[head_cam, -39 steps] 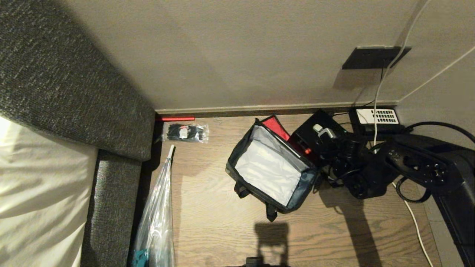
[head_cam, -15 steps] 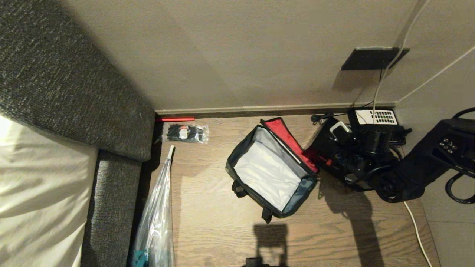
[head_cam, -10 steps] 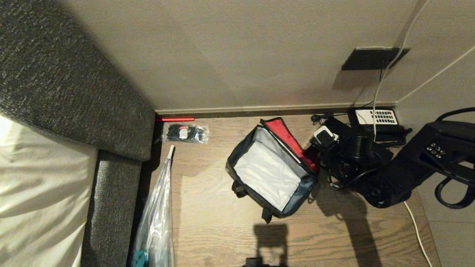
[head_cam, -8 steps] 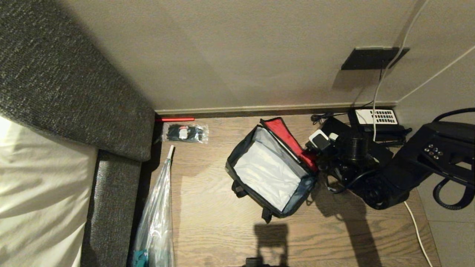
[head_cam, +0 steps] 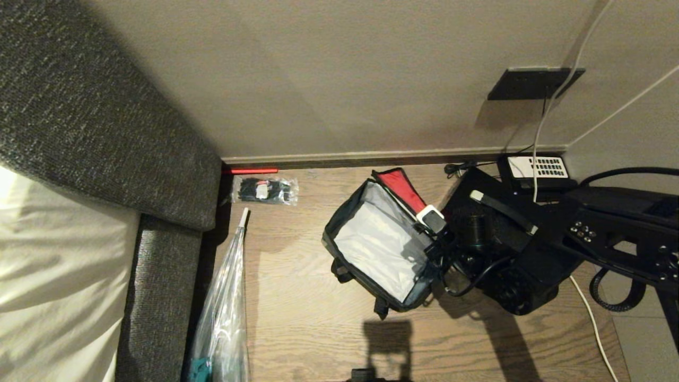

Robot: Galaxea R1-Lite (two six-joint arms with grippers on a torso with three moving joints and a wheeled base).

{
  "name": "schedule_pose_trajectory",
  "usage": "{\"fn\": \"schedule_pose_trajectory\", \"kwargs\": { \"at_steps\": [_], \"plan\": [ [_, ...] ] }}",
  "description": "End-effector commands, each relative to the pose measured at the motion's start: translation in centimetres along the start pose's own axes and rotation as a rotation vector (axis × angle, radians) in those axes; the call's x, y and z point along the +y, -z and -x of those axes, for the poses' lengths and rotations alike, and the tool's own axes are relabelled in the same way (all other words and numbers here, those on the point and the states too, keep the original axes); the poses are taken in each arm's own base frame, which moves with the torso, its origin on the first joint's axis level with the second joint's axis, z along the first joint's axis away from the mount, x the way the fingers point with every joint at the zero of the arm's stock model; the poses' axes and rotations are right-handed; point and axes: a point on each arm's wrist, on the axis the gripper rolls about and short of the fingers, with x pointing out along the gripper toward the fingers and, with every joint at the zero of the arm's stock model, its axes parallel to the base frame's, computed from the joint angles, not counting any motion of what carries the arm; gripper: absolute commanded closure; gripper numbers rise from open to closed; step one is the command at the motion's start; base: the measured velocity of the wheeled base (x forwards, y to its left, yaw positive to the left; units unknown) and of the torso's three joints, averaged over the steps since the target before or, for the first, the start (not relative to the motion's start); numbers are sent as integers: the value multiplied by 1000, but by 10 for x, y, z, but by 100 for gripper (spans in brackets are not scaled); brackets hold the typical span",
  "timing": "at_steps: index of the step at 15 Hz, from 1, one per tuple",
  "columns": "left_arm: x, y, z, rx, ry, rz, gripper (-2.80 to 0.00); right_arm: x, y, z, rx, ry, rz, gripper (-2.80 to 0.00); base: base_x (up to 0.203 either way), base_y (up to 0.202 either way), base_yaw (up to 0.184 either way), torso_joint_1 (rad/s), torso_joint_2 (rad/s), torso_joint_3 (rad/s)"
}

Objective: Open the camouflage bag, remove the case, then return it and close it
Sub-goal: Grip the handle again

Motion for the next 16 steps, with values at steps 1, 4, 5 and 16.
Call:
{"fn": "schedule_pose_trajectory", "kwargs": {
  "at_steps": [1, 4, 5, 16],
  "plan": [
    [0, 0, 0, 1, 0, 0, 0, 8, 6, -5, 10, -11, 11, 0, 0, 0, 0, 0, 0, 0],
    [0, 0, 0, 1, 0, 0, 0, 16, 13, -12, 24, -31, 18, -280, 0, 0, 0, 0, 0, 0],
    [0, 0, 0, 1, 0, 0, 0, 20, 17, -16, 31, -47, 21, -280, 0, 0, 0, 0, 0, 0],
    [0, 0, 0, 1, 0, 0, 0, -34, -5, 8, 53, 28, 54, -280, 0, 0, 0, 0, 0, 0]
  ]
}}
